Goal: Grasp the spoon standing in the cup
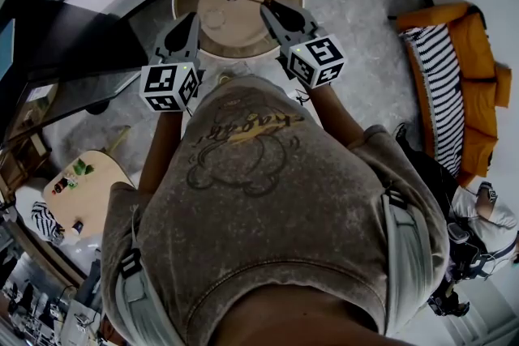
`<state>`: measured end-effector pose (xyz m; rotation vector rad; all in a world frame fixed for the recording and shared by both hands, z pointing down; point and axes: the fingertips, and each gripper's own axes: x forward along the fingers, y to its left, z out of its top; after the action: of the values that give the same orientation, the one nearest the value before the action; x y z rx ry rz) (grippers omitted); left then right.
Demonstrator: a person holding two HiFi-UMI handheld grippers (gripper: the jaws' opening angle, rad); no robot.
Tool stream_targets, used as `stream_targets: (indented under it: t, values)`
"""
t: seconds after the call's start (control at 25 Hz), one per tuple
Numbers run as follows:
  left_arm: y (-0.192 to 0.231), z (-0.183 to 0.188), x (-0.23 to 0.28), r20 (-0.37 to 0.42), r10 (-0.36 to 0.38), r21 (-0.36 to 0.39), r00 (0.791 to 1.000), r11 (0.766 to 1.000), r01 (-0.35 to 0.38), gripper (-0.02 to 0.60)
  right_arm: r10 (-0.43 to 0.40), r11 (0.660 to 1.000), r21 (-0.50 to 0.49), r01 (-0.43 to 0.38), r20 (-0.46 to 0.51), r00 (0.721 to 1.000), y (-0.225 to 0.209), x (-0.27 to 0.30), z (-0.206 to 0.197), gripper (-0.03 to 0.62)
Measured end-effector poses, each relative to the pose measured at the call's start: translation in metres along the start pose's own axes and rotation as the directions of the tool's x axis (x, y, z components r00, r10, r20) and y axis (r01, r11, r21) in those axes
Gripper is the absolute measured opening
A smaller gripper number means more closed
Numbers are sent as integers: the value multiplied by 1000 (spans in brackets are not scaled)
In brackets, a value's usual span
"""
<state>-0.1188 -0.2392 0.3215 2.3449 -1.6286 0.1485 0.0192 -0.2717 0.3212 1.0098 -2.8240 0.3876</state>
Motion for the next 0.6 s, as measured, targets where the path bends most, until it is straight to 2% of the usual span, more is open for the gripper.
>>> stream_targets:
  t: [0.6]
  values:
    - [4, -2, -4, -3, -2, -9, 1000, 1000, 2, 17, 3, 1000, 3, -3, -7, 1000, 7, 2, -4, 63]
